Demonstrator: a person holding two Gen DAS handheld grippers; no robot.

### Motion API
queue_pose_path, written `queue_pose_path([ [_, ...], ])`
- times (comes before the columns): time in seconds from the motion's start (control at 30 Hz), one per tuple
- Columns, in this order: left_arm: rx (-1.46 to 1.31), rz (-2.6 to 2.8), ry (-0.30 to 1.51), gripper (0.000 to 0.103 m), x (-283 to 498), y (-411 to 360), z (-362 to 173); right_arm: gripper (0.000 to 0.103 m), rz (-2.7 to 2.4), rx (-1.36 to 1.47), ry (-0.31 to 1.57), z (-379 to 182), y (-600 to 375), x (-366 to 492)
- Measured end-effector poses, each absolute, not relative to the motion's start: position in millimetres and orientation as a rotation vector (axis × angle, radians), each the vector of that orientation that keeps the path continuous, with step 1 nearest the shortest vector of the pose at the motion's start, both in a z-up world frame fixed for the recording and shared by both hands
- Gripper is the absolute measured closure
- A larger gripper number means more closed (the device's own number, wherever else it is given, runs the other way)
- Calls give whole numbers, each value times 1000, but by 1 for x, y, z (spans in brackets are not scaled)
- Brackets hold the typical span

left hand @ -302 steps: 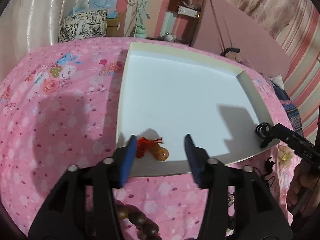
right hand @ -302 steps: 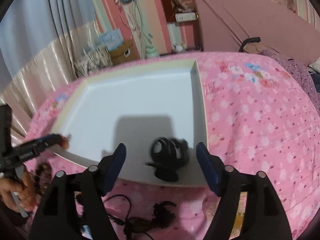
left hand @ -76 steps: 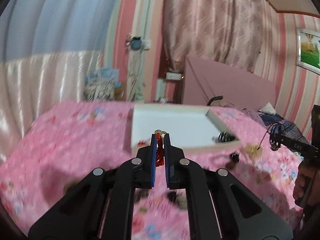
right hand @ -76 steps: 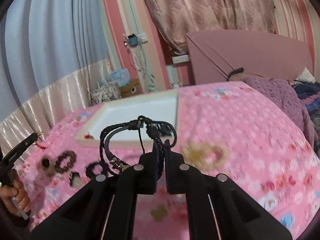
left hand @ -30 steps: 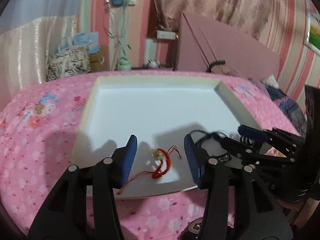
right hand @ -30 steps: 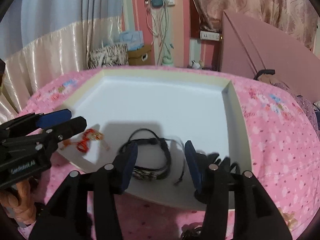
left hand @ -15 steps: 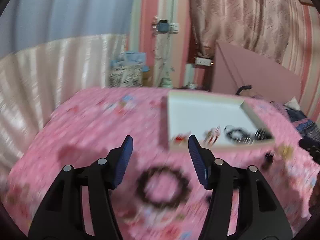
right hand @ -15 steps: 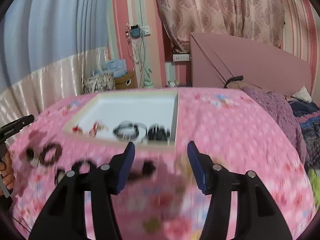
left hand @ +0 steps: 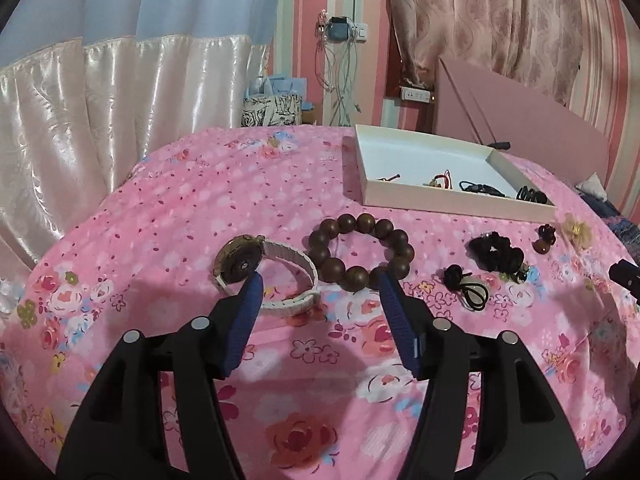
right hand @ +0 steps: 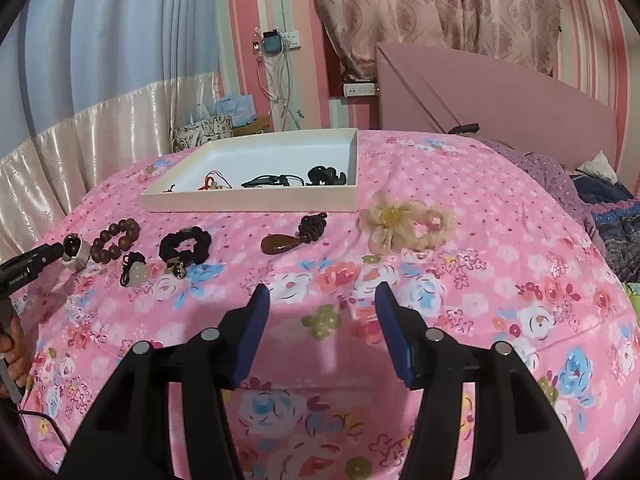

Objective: Organize jewelry

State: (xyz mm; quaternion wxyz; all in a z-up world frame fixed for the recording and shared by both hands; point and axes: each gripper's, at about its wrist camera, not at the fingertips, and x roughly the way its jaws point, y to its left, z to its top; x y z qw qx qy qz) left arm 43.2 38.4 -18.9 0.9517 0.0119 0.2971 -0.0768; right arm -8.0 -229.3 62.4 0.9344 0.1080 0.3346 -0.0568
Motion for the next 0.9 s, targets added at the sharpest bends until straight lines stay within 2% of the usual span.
queue_pose_path([
  [0.37, 70, -221, 636, 43, 59, -15, -14, 48, -134, 219, 688, 64, -230, 1],
  [0.8, 114, -302, 800, 43, 101, -79, -40, 48, -261, 263, 736, 56, -311, 46],
  [0.87, 114, -305, 812, 45, 107, -84, -43, 48, -263, 275, 744, 52, -318, 53],
  [0.9, 112, -308, 819, 53, 109, -86, -44, 48, -266, 282, 747, 49, -322, 56],
])
